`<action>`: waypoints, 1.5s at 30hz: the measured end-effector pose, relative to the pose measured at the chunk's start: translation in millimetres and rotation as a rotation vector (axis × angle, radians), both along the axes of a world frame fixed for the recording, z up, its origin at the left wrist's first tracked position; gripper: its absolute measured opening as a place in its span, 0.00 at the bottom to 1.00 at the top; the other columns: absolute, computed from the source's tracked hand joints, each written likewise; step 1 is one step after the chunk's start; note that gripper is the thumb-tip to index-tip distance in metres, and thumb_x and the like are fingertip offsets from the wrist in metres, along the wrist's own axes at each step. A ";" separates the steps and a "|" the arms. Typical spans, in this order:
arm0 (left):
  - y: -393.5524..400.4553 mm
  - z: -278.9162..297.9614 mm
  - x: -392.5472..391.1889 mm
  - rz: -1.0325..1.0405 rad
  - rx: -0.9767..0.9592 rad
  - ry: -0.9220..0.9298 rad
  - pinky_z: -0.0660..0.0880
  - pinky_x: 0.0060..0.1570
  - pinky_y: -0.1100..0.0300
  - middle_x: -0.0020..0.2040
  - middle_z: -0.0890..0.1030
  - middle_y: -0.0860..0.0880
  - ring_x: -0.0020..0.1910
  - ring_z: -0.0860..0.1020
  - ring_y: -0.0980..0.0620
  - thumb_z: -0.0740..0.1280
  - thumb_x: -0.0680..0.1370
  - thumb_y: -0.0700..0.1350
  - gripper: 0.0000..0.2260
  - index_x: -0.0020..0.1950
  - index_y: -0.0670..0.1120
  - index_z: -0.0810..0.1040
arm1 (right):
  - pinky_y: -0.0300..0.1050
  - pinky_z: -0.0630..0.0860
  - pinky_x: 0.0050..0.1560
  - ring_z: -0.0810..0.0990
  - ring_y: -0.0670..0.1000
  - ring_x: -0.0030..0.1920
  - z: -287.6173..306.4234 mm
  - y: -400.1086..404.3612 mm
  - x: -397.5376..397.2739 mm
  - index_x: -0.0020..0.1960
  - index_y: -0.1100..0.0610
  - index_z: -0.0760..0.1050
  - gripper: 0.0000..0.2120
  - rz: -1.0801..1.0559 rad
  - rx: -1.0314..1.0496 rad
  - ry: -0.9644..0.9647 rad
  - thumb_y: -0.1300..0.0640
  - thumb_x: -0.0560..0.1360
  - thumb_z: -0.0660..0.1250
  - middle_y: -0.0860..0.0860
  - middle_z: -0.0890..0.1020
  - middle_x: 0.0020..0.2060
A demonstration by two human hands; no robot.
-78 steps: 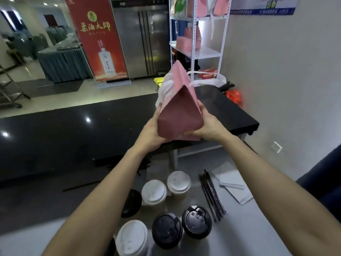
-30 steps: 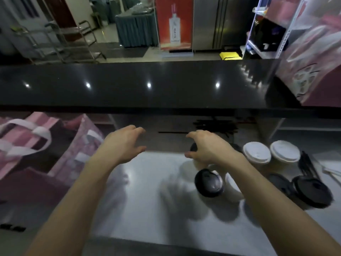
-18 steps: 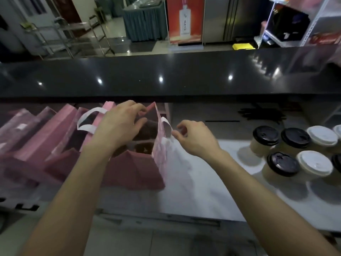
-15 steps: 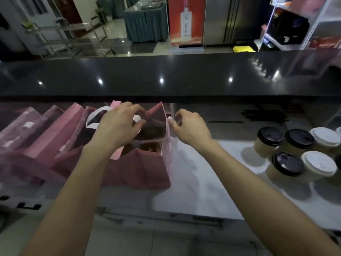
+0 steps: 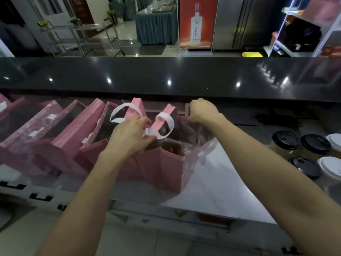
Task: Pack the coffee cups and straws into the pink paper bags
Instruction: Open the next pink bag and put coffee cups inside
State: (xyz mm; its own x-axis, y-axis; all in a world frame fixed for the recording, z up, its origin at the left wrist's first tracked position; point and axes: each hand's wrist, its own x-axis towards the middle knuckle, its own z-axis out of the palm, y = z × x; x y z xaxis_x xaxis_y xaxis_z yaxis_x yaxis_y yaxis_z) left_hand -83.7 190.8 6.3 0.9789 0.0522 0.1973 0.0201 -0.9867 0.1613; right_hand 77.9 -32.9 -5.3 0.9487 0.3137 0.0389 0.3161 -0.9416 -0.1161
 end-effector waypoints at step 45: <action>-198.3 -44.8 155.6 -0.200 -0.176 -0.044 0.84 0.47 0.51 0.63 0.71 0.53 0.51 0.80 0.50 0.80 0.76 0.44 0.12 0.56 0.51 0.82 | 0.55 0.80 0.63 0.79 0.61 0.67 -90.1 -351.5 59.6 0.75 0.51 0.71 0.49 -0.215 -0.104 0.536 0.35 0.59 0.80 0.55 0.77 0.67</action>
